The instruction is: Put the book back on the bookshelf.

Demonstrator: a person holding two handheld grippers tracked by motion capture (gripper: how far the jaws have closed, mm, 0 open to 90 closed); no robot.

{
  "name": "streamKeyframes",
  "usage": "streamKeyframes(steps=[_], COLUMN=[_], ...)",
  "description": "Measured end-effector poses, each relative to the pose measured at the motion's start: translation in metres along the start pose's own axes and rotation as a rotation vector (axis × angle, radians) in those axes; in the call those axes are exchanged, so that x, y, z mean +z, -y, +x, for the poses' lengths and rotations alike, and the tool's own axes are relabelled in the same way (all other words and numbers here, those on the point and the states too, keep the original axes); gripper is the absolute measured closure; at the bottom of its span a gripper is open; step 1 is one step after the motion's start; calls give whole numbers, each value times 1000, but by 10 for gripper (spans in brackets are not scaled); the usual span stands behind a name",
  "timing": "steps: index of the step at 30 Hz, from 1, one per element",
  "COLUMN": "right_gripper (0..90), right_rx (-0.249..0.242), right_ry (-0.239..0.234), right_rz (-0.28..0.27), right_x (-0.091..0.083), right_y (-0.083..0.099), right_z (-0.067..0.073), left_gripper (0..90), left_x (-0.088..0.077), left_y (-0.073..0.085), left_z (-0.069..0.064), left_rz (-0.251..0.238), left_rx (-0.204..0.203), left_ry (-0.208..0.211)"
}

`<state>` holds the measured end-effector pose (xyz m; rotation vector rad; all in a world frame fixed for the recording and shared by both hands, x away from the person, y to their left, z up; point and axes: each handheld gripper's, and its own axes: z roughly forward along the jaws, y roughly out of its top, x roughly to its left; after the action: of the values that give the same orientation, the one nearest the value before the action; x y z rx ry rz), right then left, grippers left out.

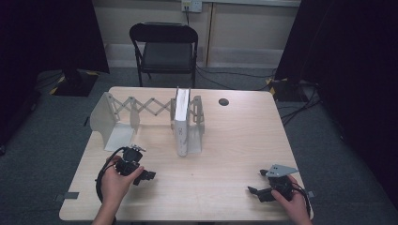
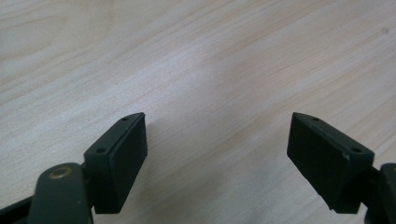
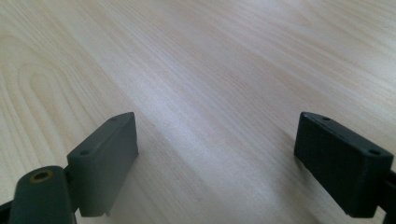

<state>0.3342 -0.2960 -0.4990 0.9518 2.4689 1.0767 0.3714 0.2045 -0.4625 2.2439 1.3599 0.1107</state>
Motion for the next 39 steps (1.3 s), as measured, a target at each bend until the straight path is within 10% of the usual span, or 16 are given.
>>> streamKeyframes(steps=[12,34,39], right_gripper=[131,130,130], right_rx=[0,1,1], right_ry=[0,-1,-1], right_rz=[0,1,1], right_x=[0,0,0], right_y=[0,0,0], right_z=[0,0,0], left_gripper=[190,10,0], left_x=[2,13,13], left_y=[11,23,24], left_z=[6,1,1], left_rz=[-7,-38,-45], left_rx=[9,229,223], left_ry=[-10,-72,-74])
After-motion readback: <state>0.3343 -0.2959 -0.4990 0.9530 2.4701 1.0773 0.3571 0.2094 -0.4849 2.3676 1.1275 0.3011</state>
